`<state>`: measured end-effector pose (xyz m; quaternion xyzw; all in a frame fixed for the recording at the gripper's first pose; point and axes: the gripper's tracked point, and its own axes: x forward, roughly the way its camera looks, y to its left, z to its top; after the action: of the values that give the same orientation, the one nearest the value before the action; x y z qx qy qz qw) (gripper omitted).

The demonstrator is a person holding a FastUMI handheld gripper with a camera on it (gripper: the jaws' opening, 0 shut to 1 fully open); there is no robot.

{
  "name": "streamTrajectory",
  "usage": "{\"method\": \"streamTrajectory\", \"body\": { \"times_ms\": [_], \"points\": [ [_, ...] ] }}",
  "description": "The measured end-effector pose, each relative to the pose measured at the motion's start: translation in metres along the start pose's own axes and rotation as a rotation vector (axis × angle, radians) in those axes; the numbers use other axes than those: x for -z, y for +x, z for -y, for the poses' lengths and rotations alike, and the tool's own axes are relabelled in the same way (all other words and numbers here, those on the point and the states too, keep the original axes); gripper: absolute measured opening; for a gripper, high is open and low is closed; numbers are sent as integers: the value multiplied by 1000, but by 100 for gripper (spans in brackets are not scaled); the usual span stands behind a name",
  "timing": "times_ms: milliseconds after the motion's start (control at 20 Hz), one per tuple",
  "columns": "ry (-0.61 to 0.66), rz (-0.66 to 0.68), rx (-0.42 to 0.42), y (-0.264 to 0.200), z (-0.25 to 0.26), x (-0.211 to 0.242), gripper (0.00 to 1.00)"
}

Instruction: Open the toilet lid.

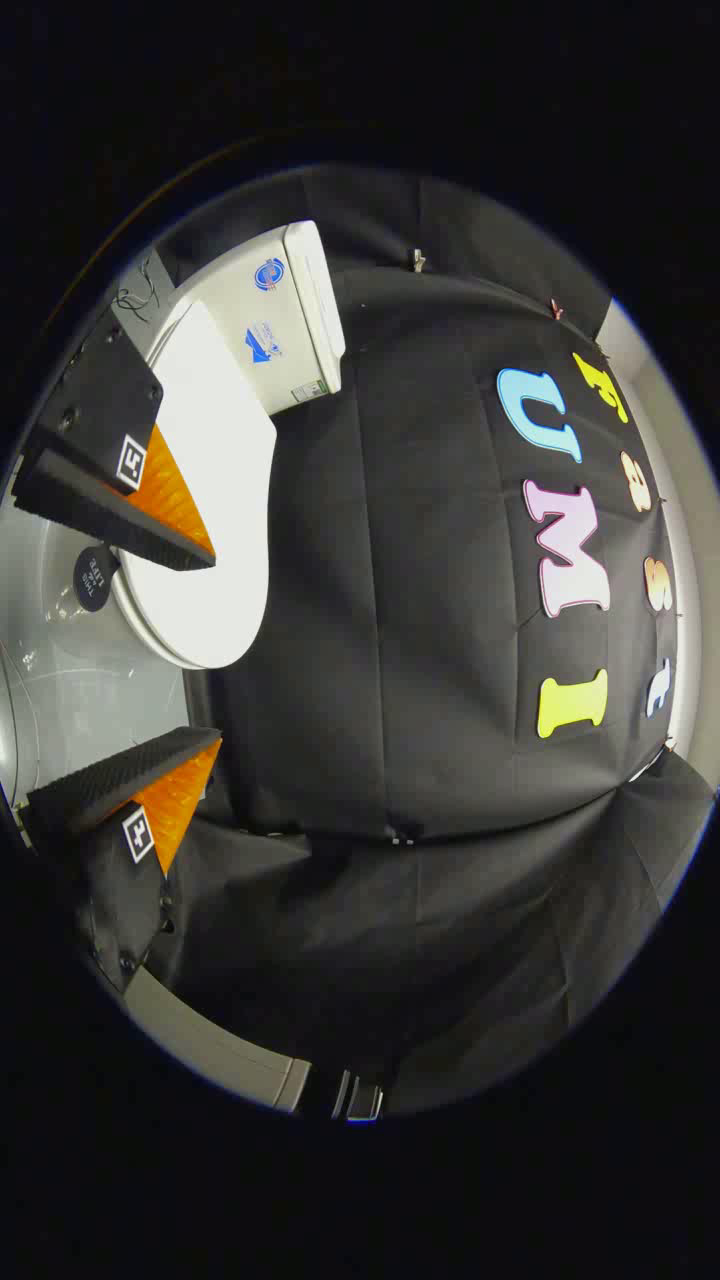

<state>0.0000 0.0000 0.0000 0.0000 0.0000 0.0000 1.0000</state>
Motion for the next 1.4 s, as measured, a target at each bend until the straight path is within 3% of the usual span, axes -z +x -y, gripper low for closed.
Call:
{"method": "streamTrajectory", "body": {
  "times_ms": [650,900,1100,1400],
  "points": [
    [4,-3,-5,0,0,0,98],
    [66,-73,-38,3,-6,19,99],
    [214,-167,-82,5,-14,40,98],
    [567,-310,-115,8,-22,71,99]
  ]
}}
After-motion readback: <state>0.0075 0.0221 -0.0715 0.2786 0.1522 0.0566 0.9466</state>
